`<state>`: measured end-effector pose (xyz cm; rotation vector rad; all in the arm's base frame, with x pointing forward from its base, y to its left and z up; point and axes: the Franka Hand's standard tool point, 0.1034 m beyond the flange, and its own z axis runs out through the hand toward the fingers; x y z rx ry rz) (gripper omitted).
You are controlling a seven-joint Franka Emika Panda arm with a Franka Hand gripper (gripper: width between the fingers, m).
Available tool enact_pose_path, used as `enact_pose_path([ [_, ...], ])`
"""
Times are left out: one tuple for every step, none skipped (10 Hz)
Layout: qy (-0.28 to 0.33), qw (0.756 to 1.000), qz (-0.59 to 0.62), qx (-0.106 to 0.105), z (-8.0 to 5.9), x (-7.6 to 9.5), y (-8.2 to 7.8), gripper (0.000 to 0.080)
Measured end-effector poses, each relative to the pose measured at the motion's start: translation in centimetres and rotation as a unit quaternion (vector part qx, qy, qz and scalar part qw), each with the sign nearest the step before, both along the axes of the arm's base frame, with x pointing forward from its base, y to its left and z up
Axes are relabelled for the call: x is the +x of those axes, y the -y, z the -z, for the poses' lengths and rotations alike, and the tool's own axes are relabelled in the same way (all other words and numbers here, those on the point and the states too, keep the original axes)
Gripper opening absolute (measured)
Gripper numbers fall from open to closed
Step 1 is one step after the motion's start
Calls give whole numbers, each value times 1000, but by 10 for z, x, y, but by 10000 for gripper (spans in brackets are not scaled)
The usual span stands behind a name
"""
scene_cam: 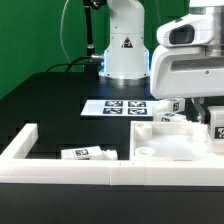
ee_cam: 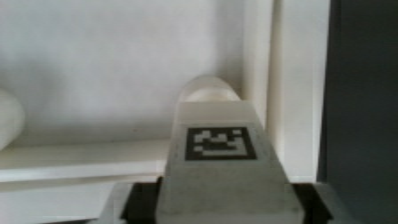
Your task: Assemble one leg
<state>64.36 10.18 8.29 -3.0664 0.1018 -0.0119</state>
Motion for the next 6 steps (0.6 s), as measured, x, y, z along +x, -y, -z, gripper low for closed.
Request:
enact_pose_path([
  [0,1000,2,0,0,0,1,285],
  [-1,1000,14,0,0,0,1,285],
  [-2,1000,26,1,0,0,1,285],
  [-4,998,64,1,0,0,1,285],
  [3,991,130,3,1,-1,2,285],
  [9,984,180,5,1,-3,1,285],
])
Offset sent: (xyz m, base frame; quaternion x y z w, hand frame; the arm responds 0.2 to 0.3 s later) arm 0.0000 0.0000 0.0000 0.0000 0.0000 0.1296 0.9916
